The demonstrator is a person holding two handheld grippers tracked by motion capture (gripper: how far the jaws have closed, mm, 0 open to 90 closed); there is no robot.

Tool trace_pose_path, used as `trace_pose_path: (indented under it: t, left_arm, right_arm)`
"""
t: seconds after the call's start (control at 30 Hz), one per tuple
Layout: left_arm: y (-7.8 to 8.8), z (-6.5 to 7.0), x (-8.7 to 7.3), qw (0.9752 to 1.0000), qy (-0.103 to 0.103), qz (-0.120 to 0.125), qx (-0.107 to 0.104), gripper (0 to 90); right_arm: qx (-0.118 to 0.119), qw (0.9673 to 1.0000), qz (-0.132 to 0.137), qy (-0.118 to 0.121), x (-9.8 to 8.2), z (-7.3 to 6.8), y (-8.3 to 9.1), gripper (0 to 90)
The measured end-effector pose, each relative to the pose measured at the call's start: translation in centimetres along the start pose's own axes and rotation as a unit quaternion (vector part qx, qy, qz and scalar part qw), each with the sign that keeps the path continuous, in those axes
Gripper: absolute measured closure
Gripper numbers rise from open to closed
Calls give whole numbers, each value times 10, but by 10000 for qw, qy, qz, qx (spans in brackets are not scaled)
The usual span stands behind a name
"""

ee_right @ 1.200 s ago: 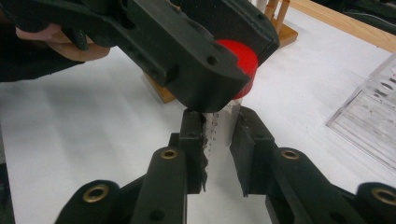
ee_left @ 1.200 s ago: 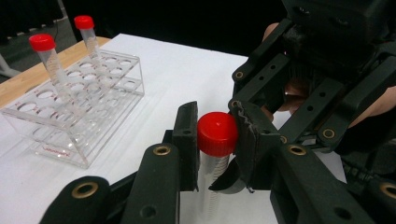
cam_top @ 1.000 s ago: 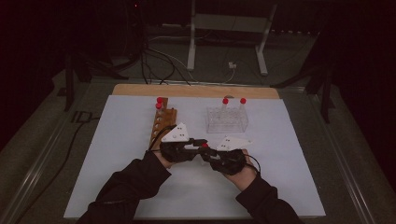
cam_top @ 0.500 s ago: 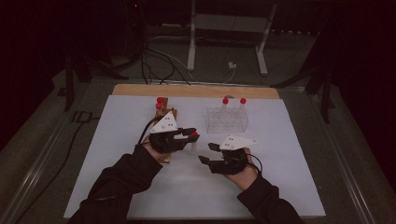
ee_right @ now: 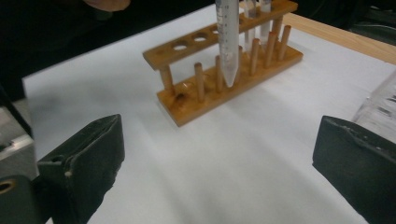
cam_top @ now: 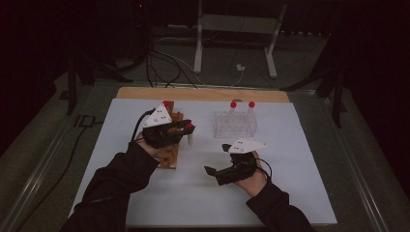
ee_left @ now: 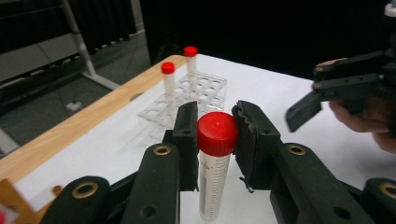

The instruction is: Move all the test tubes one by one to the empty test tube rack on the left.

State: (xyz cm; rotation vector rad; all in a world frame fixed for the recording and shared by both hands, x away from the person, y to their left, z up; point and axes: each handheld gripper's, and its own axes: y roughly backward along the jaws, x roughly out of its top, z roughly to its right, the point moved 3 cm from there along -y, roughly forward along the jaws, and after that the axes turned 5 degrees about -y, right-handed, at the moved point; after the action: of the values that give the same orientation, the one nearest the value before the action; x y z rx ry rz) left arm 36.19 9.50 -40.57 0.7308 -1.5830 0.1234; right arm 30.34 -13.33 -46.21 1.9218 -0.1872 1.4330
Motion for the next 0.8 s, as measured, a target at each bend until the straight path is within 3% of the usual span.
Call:
trace_pose_path:
  t: [0.47, 0.8]
  left_arm:
    - [19, -32, 5, 9982, 151, 107, 571, 721]
    - [29, -52, 6, 9950, 226, 82, 973, 721]
  right_arm:
    - [134, 9999, 9, 37, 2, 1, 3, 0]
    - [164, 9999, 54, 14, 3, 3, 6, 0]
